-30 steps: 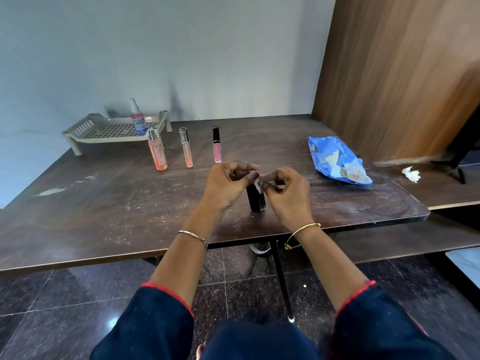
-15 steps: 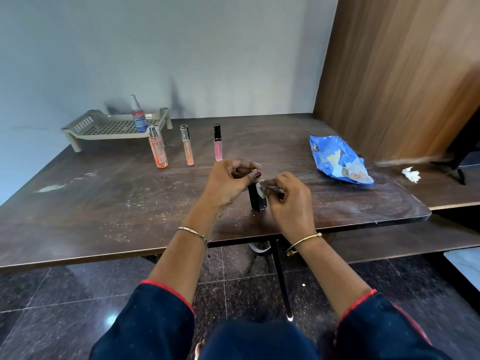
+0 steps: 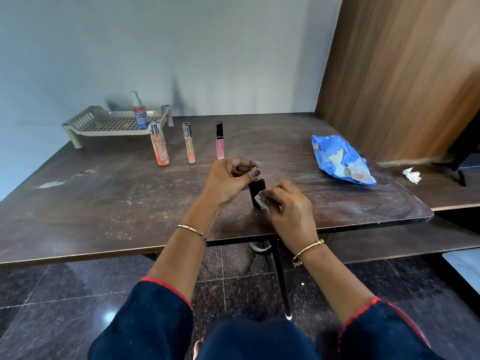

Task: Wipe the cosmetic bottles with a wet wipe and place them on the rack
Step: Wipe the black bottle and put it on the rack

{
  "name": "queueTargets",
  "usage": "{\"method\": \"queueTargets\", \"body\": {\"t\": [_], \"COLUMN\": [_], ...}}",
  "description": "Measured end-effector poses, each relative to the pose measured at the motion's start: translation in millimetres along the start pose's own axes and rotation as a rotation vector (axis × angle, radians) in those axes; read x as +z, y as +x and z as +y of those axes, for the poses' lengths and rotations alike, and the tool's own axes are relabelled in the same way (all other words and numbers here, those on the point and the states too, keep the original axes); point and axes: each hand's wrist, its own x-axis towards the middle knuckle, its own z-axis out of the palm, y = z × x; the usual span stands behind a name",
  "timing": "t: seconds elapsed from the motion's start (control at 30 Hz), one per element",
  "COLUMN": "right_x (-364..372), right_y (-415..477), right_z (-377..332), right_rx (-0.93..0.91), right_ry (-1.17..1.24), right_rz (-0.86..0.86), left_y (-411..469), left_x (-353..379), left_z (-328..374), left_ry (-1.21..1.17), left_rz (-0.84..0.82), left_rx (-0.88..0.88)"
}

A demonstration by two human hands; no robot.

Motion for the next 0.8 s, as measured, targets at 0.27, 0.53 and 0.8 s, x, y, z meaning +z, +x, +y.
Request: {"method": "queueTargets", "body": {"t": [0.27,0.53,0.8], "right_x": [-3,-5,-21], "right_y": [11,-3,15], "right_z": [-7,3,15], "right_rx": [-0.003,0.011,0.176], "right_ry": [0.012,-0.186,-0.114], "right_rz": [0.073,-0.207,0.005], "left_y": [2,4,-3], "left_x": [4,-3,-16], "left_z": [1,-5,-16], "left_ry": [-0.018,-0.022,-0.212], "left_rz": [-0.006,0.022,0.09], "left_rx": [0.01,-0.016,-0.078]}}
